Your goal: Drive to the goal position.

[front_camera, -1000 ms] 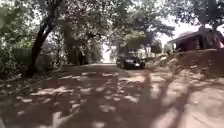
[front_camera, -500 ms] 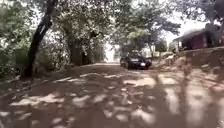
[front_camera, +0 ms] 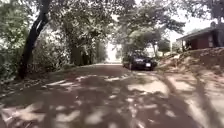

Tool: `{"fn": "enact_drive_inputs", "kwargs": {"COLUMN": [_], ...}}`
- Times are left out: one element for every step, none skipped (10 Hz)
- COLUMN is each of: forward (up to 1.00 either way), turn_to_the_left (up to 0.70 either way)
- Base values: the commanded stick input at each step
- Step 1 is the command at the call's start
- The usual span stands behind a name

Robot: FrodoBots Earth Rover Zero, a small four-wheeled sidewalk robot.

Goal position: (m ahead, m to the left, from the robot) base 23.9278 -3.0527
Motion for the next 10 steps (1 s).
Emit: {"fn": "enact_drive_inputs", "kwargs": {"forward": [1.0,1.0,1.0,1.0,1.0,1.0,1.0,1.0,1.0,1.0], "turn_to_the_left": [0.0,0.0,0.0,0.06,0.25,0.17,0.09,0.01,0.0,0.0]}}
